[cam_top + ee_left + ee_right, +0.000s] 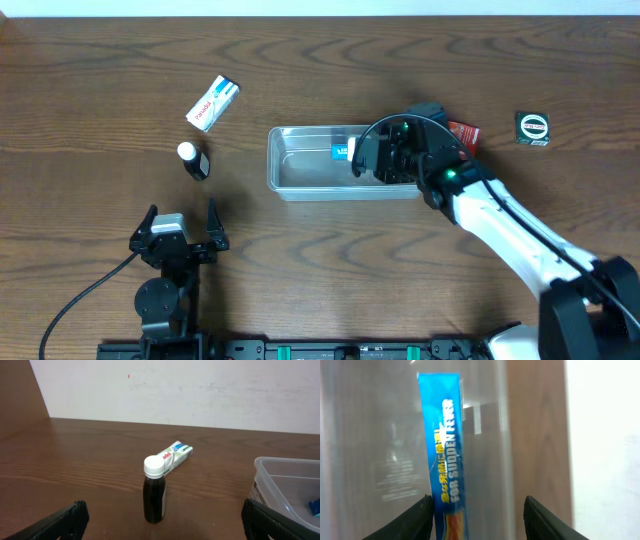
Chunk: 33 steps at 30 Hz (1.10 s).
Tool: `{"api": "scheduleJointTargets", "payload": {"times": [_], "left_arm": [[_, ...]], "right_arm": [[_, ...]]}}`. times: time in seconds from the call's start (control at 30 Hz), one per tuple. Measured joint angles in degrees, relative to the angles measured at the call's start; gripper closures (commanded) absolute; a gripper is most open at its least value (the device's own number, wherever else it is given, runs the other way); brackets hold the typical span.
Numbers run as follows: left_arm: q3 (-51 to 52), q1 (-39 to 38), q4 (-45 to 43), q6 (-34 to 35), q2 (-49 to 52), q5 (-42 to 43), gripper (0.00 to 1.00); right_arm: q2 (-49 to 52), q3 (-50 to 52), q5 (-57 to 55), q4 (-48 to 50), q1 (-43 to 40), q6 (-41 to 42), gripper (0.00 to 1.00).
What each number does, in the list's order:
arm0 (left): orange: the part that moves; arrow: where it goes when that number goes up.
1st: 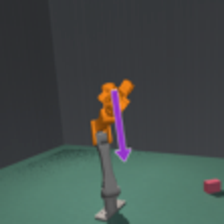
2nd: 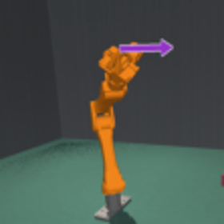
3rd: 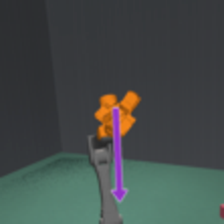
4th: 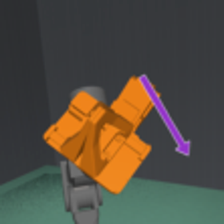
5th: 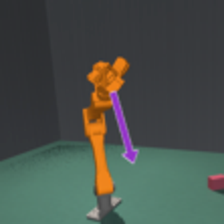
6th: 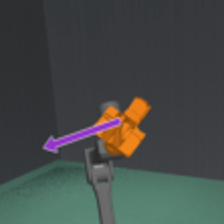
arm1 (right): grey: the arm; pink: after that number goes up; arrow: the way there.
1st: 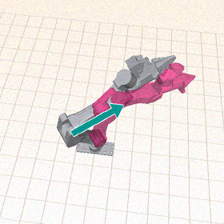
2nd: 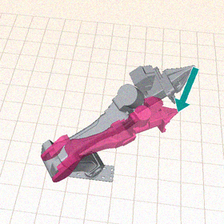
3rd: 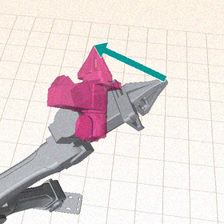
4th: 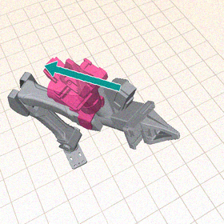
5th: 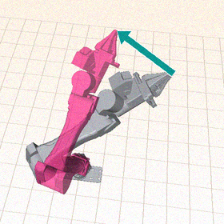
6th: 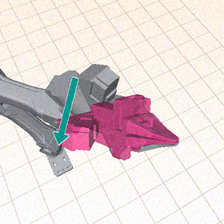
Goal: Pack container
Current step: 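Lower the blue box into the container's right side and release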
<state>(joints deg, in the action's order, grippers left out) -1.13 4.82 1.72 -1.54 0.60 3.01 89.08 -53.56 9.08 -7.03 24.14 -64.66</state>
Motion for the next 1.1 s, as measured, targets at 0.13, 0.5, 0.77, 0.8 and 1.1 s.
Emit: {"api": "scheduleJointTargets", "payload": {"times": [0.13, 0.5, 0.77, 0.8, 1.1], "left_arm": [[0.02, 0.0, 0.0, 0.0, 0.0, 0.0, 0.02], [0.0, 0.0, 0.0, 0.0, 0.0, 0.0, 0.02], [0.0, 0.0, 0.0, 0.02, 0.0, 0.0, 0.02], [0.0, 0.0, 0.0, 0.02, 0.0, 0.0, 0.02], [0.0, 0.0, -0.02, 0.0, 0.0, 0.0, 0.02]], "right_arm": [[-3.67, 0.0, 0.37, 0.11, 0.0, 0.83, 0.44], [-4.59, 0.0, 1.27, -1.01, 0.0, 3.54, 0.42], [-4.61, -0.02, 3.93, 3.06, 0.11, 20.06, 0.01], [-4.61, -0.04, 3.85, 3.28, 0.13, 23.82, 0.01], [-4.59, -5.92, 8.98, -8.83, 0.68, 60.02, 0.01]]}}
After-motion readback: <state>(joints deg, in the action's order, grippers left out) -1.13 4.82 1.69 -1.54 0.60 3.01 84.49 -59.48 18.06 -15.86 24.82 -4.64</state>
